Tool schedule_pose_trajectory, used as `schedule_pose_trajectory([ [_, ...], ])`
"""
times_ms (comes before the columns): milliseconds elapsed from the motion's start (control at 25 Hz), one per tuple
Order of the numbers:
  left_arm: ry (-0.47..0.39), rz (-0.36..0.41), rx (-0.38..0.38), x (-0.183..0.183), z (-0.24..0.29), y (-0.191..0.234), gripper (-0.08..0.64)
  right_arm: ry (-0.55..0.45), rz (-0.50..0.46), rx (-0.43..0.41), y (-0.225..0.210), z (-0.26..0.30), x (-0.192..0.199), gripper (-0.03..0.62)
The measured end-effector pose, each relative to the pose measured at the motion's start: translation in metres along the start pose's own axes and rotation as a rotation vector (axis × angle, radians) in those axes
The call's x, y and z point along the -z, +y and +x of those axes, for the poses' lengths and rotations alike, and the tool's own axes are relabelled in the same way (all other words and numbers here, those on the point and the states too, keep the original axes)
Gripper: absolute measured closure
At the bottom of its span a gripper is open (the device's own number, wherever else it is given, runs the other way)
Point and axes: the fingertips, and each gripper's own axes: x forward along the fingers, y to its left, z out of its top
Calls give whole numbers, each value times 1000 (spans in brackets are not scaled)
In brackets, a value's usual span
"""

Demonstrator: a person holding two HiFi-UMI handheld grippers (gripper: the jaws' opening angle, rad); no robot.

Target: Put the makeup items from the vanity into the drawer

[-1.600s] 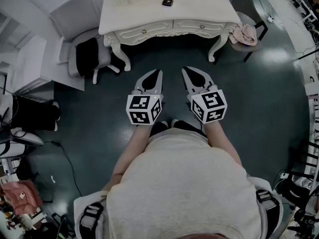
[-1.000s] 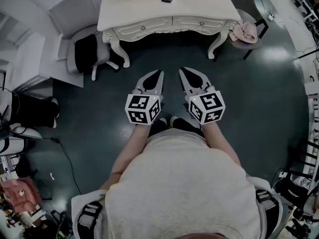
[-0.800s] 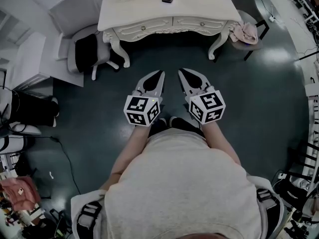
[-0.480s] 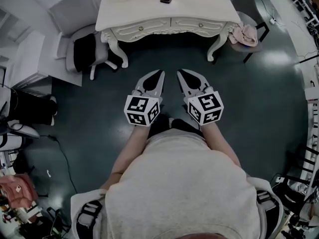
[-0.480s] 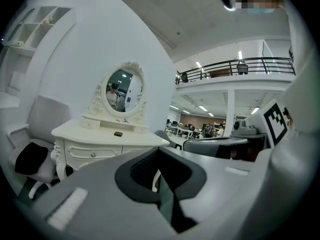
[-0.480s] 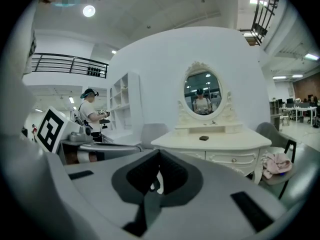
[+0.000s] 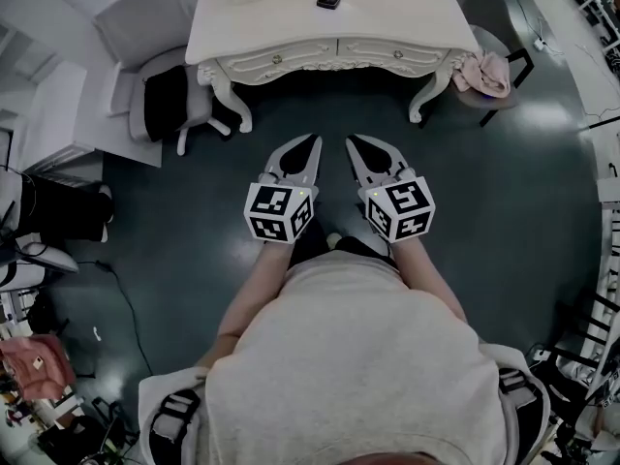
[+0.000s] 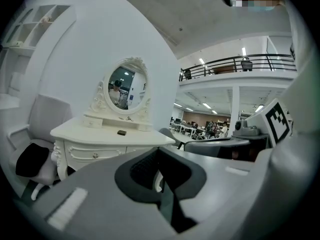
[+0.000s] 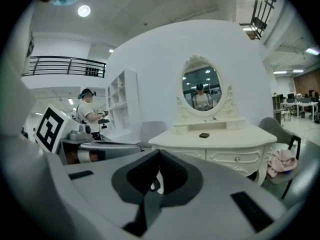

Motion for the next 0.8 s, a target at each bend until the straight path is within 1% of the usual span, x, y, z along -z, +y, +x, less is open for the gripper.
schedule_pose_trajectory([
  [160, 10, -8, 1, -5, 19, 25, 551, -16, 36, 5, -15, 26, -7, 583],
  [240, 19, -15, 7, -10, 31, 42, 551, -10, 28, 8, -23, 44, -12, 583],
  [360, 25, -26, 22, -27, 51, 70, 551, 5, 0, 27, -36, 76, -26, 583],
  [440, 24, -18, 35, -40, 64, 88, 551, 13, -10, 42, -42, 96, -35, 584],
  [560, 31, 4, 56, -55, 83, 111, 551, 10, 1, 59, -50, 123, -45, 584],
  [800, 31, 11, 91, -79, 117, 152, 551, 8, -9, 98, -69, 173, -65, 584],
])
